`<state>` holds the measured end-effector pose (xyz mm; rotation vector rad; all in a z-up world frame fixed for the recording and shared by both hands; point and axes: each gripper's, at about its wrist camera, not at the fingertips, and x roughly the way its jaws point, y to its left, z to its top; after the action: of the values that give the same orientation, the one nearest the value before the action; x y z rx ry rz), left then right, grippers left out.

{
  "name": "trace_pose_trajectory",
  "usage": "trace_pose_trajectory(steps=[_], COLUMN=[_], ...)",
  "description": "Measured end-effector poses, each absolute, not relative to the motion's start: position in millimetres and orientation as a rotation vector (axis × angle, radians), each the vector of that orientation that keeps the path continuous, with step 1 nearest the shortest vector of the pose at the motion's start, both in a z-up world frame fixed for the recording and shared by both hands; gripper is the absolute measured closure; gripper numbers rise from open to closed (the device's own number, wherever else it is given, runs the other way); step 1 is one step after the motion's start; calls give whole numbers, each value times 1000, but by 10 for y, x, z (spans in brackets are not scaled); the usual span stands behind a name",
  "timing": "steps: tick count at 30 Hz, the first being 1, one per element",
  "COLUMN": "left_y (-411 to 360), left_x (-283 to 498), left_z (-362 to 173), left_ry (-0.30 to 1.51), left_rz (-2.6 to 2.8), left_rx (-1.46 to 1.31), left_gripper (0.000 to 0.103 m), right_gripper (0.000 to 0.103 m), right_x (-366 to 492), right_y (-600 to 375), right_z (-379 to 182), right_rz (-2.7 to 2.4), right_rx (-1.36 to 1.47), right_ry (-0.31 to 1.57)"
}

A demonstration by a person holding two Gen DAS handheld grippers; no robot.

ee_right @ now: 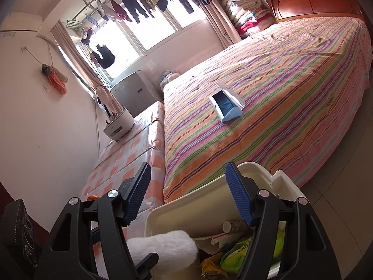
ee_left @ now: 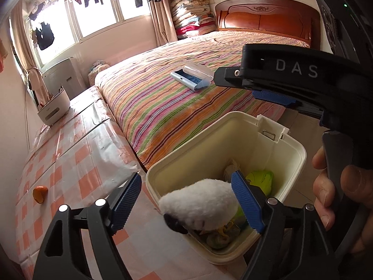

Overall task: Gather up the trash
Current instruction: 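Open the right gripper over the bin while the left releases the fluffy ball inside, then move the left gripper to the silver blister pack and grasp it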

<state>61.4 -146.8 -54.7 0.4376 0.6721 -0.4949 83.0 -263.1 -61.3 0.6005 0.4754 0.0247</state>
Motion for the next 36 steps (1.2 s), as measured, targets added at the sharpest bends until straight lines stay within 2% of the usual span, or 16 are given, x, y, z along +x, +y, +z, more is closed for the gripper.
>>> trace_pose_trajectory(steps=[13,36], left_y=[-1300,132], left_x=[539,866], left_z=[-540,-621], left_ry=[647,840], left_rz=[-424,-228], left_rx=[480,346], left_gripper=[23,23], right_gripper=[37,37], right_x=[844,964], right_y=[-2605,-2390], right_z=[-638,-684], right_rz=[28,45], right_rx=[599,548], right_ry=[488,536])
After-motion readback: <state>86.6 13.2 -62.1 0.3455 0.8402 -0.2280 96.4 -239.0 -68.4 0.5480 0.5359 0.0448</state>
